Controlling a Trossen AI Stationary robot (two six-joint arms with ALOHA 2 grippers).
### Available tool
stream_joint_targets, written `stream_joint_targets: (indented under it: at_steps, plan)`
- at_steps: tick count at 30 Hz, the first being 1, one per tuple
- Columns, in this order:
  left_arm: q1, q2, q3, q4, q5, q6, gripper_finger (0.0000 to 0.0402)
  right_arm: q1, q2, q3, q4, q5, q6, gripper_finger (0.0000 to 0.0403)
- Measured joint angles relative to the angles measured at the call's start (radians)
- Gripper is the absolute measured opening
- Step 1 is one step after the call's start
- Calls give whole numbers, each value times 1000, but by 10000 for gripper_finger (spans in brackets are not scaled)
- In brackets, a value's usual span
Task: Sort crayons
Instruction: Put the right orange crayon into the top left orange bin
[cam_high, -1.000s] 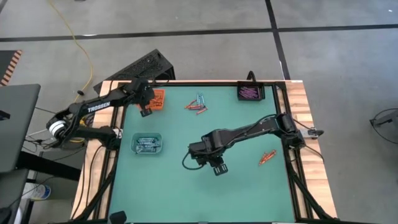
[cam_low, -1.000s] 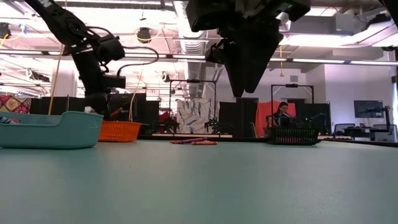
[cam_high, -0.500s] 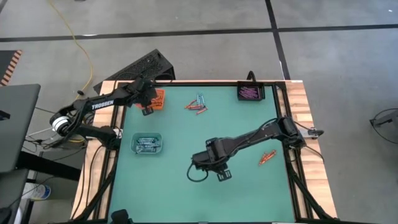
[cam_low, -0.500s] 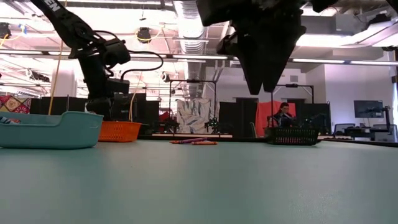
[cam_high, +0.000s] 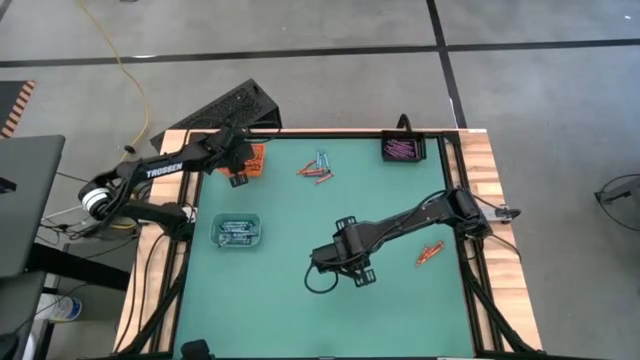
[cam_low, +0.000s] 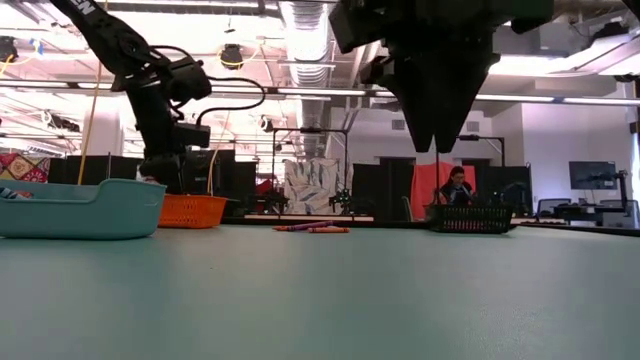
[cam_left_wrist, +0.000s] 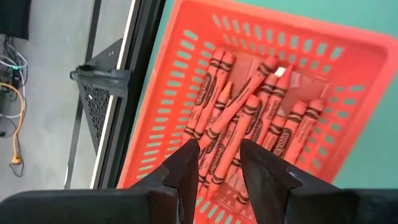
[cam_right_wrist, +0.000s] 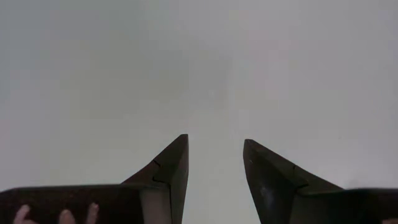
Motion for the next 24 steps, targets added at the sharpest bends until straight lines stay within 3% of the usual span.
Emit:
stream_joint_targets:
  at_steps: [15, 24]
  plan:
    - [-13, -44, 0, -5, 0, 11, 107, -61, -9, -169, 21, 12, -14, 164]
    - [-13, -44, 0, -7, 0, 9, 107, -126, -215, -365, 255, 15, -45, 145]
